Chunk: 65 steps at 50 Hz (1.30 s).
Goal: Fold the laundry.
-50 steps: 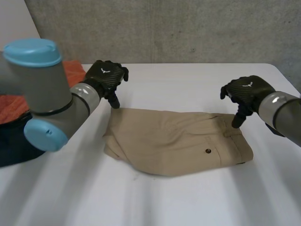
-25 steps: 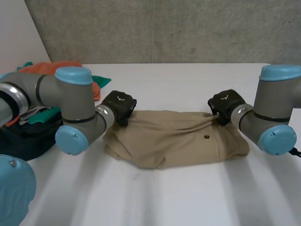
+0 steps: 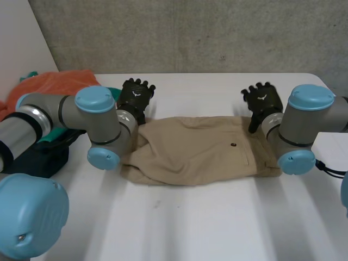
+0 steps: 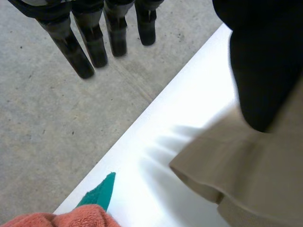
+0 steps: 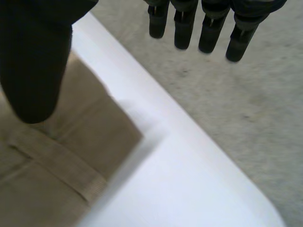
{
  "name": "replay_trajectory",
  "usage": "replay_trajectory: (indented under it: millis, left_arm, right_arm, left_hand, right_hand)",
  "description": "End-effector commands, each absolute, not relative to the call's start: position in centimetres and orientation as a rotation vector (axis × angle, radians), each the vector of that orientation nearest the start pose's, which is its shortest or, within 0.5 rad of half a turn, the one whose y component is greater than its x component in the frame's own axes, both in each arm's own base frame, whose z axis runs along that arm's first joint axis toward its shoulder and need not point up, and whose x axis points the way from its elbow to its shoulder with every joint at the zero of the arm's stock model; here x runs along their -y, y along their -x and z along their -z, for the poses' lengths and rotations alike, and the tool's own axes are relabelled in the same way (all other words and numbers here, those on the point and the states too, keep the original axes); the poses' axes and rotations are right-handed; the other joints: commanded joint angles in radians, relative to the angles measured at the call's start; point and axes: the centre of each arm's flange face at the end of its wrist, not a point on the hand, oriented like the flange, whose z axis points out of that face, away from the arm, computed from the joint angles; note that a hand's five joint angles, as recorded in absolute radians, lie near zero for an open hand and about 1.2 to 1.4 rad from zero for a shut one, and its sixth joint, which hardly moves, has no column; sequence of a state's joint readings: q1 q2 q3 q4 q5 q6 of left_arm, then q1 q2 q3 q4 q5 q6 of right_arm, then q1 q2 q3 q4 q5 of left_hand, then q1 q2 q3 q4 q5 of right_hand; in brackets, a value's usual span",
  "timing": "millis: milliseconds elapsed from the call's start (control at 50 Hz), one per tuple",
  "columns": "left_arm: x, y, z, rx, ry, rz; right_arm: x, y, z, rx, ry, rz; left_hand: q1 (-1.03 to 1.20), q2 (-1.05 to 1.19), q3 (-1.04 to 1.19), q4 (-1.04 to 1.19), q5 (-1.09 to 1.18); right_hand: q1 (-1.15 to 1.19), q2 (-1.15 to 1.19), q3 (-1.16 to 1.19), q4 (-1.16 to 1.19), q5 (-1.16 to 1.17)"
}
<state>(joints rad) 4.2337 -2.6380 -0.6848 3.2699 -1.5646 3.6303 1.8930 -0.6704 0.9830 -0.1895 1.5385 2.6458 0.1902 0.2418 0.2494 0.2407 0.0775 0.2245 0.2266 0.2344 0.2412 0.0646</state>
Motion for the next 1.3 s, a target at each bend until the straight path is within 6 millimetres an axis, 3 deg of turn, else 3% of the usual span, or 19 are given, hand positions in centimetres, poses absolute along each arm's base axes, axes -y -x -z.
replay_trajectory:
  millis: [20, 60, 140, 200, 260, 360, 440, 580, 700, 720, 780, 840, 940, 1060, 1080, 1100, 1160, 1200, 1300]
  left_arm:
    - [38.5, 33.7, -18.3, -1.969, -0.966, 2.202]
    - [37.8, 32.9, -19.9, -1.966, -0.948, 2.212]
    - [36.0, 31.6, -21.7, -2.002, -0.945, 2.197]
    - [34.3, 30.8, -21.6, -2.079, -0.974, 2.139]
    - [32.2, 29.8, -20.7, -2.173, -1.012, 2.043]
    - [29.7, 28.0, -18.2, -2.318, -1.053, 1.867]
    - [29.0, 27.5, -16.7, -2.392, -1.071, 1.818]
    - [28.8, 27.5, -15.4, -2.496, -1.084, 1.781]
    - [28.6, 27.7, -14.7, -2.55, -1.076, 1.753]
    - [28.6, 27.7, -14.6, -2.551, -1.078, 1.749]
    - [28.4, 27.7, -14.3, -2.55, -1.08, 1.729]
    - [28.7, 27.2, -14.4, -2.512, -1.043, 1.697]
    - [28.5, 25.4, -15.5, -2.435, -0.908, 1.589]
    - [27.4, 24.8, -16.2, -2.426, -0.879, 1.57]
    - [27.2, 24.9, -16.3, -2.428, -0.884, 1.573]
    - [26.8, 24.9, -16.6, -2.431, -0.888, 1.584]
    - [26.1, 25.0, -17.1, -2.431, -0.902, 1.601]
    - [25.8, 25.0, -17.5, -2.424, -0.901, 1.611]
    - [25.4, 24.8, -18.4, -2.407, -0.871, 1.632]
  right_arm:
    - [40.1, -26.5, -19.4, -2.192, 0.846, 2.326]
    - [39.3, -26.2, -21.3, -2.177, 0.827, 2.348]
    - [36.8, -24.9, -22.9, -2.268, 0.863, 2.249]
    - [35.2, -24.2, -23.2, -2.346, 0.89, 2.149]
    - [32.8, -23.1, -22.6, -2.469, 0.924, 1.973]
    - [29.3, -21.9, -20.2, -2.597, 0.932, 1.713]
    - [27.9, -21.5, -18.7, -2.59, 0.919, 1.644]
    - [27.3, -20.9, -16.6, -2.561, 0.89, 1.648]
    - [28.0, -20.5, -15.5, -2.518, 0.851, 1.755]
    - [28.1, -20.5, -15.4, -2.507, 0.848, 1.773]
    - [28.5, -20.5, -14.7, -2.479, 0.847, 1.812]
    - [28.5, -20.7, -14.1, -2.461, 0.85, 1.817]
    - [28.8, -21.3, -13.0, -2.418, 0.89, 1.807]
    - [29.2, -21.8, -12.0, -2.397, 0.931, 1.813]
    - [29.3, -21.8, -11.9, -2.399, 0.937, 1.815]
    - [29.5, -21.8, -11.8, -2.398, 0.951, 1.83]
    - [30.0, -21.3, -12.1, -2.404, 0.954, 1.877]
    - [30.4, -20.7, -12.4, -2.418, 0.939, 1.904]
    - [30.9, -19.0, -13.7, -2.448, 0.867, 1.946]
  left_hand:
    - [-0.016, -0.067, -0.075, -0.066, -0.078]
    - [-0.016, -0.067, -0.075, -0.066, -0.078]
    - [-0.016, -0.067, -0.075, -0.066, -0.078]
    - [-0.016, -0.067, -0.075, -0.066, -0.078]
    - [-0.016, -0.067, -0.075, -0.066, -0.078]
    - [0.377, 0.326, 0.318, 0.327, 0.315]
    - [0.627, 0.576, 0.568, 0.577, 0.565]
    - [0.654, 0.603, 0.595, 0.604, 0.593]
    - [0.728, 0.676, 0.668, 0.677, 0.666]
    - [0.769, 0.717, 0.709, 0.718, 0.707]
    - [1.176, 1.124, 1.116, 1.125, 1.114]
    - [1.206, 1.154, 1.147, 1.156, 1.144]
    - [1.206, 1.154, 1.147, 1.156, 1.144]
    - [1.206, 1.154, 1.147, 1.156, 1.144]
    - [1.125, 1.073, 1.066, 1.075, 1.063]
    - [0.764, 0.712, 0.705, 0.713, 0.702]
    - [0.082, 0.03, 0.023, 0.031, 0.02]
    - [-0.015, -0.066, -0.074, -0.065, -0.076]
    - [-0.016, -0.067, -0.075, -0.066, -0.078]
  right_hand:
    - [-0.05, -0.052, -0.06, -0.067, -0.065]
    - [-0.05, -0.052, -0.06, -0.067, -0.065]
    - [-0.05, -0.052, -0.06, -0.067, -0.065]
    - [-0.05, -0.052, -0.06, -0.067, -0.065]
    - [-0.05, -0.052, -0.06, -0.067, -0.065]
    - [-0.027, -0.029, -0.037, -0.044, -0.042]
    - [0.137, 0.135, 0.127, 0.121, 0.123]
    - [0.15, 0.148, 0.14, 0.133, 0.135]
    - [0.082, 0.08, 0.072, 0.066, 0.068]
    - [0.079, 0.077, 0.069, 0.063, 0.065]
    - [0.079, 0.077, 0.069, 0.063, 0.065]
    - [0.085, 0.083, 0.075, 0.068, 0.07]
    - [0.144, 0.141, 0.134, 0.127, 0.129]
    - [0.296, 0.294, 0.286, 0.279, 0.281]
    - [0.352, 0.35, 0.342, 0.335, 0.337]
    - [0.611, 0.609, 0.601, 0.594, 0.596]
    - [1.17, 1.167, 1.16, 1.153, 1.155]
    - [1.172, 1.17, 1.162, 1.155, 1.157]
    - [1.172, 1.17, 1.162, 1.155, 1.157]
